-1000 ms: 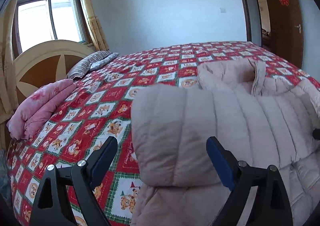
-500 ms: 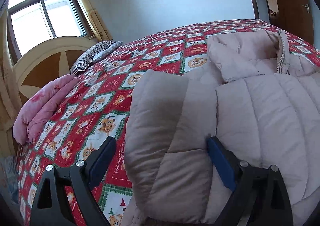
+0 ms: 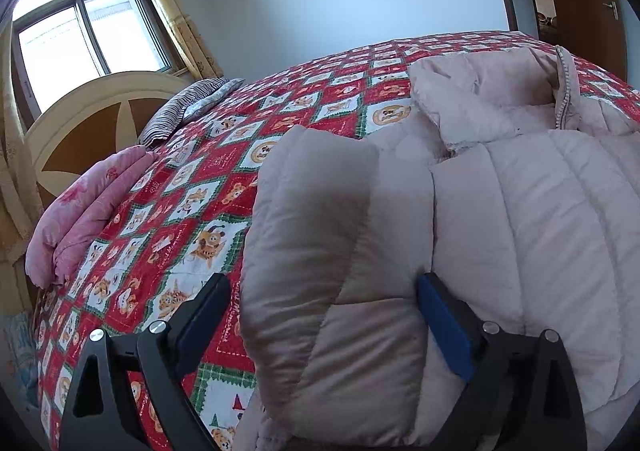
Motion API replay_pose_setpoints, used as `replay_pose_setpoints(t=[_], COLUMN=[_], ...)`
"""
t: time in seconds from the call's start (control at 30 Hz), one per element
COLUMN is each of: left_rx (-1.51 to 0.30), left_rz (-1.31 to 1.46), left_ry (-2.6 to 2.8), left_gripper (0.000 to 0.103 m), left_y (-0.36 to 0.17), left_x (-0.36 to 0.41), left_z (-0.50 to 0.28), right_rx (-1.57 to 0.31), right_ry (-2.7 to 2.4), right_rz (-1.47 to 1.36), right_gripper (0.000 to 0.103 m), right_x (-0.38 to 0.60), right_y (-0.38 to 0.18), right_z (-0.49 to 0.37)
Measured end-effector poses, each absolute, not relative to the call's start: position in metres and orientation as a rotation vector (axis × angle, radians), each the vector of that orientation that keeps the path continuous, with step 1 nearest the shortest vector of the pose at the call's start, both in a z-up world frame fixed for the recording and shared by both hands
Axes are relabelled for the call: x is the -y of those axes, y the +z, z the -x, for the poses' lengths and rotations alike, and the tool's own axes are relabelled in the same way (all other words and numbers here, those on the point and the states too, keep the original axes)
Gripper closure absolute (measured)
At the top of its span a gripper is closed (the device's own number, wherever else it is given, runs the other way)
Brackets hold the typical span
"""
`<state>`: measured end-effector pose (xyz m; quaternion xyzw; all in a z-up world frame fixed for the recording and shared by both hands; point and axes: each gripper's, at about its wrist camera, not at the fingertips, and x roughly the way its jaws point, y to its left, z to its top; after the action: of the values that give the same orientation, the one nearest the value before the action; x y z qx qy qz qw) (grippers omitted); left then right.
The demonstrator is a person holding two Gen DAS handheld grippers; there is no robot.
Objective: Fold large clothes
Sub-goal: 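Lay the sleeve flat on the jacket and open the left tool, then grasp the jacket hem with the right tool and lift it toward the collar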
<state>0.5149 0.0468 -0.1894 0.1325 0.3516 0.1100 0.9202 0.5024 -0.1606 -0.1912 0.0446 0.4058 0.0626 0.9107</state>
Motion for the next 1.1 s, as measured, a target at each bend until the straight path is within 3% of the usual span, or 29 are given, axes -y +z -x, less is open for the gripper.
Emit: replay_pose_setpoints(t=[0.37, 0.67, 0.87, 1.1], left_rx=[-0.727, -0.645, -0.776, -0.783], left_rz=[-0.272, -0.190, -0.217, -0.149], left_ry=[0.224, 0.148, 0.104, 0.088], left_gripper=[0.007, 0.007, 0.006, 0.001], left_y=[-0.189, -0.139, -0.176, -0.195], left_x=[-0.049, -0.036, -0.018, -0.028], left_z=[-0.517, -0.510, -0.541, -0.544], right_rx=[-0.843, -0.826, -0.824, -0.824], right_ry=[0.113, 0.102, 0.100, 0.093], right_rz=[-0.067, -0.057, -0.055, -0.043], right_gripper=[0.060, 0.060, 0.060, 0.060], right_x=[0.163, 0.162, 0.161, 0.159], right_y=[-0.213, -0.215, -0.216, -0.216], right_z=[-0.499, -0.496, -0.496, -0.496])
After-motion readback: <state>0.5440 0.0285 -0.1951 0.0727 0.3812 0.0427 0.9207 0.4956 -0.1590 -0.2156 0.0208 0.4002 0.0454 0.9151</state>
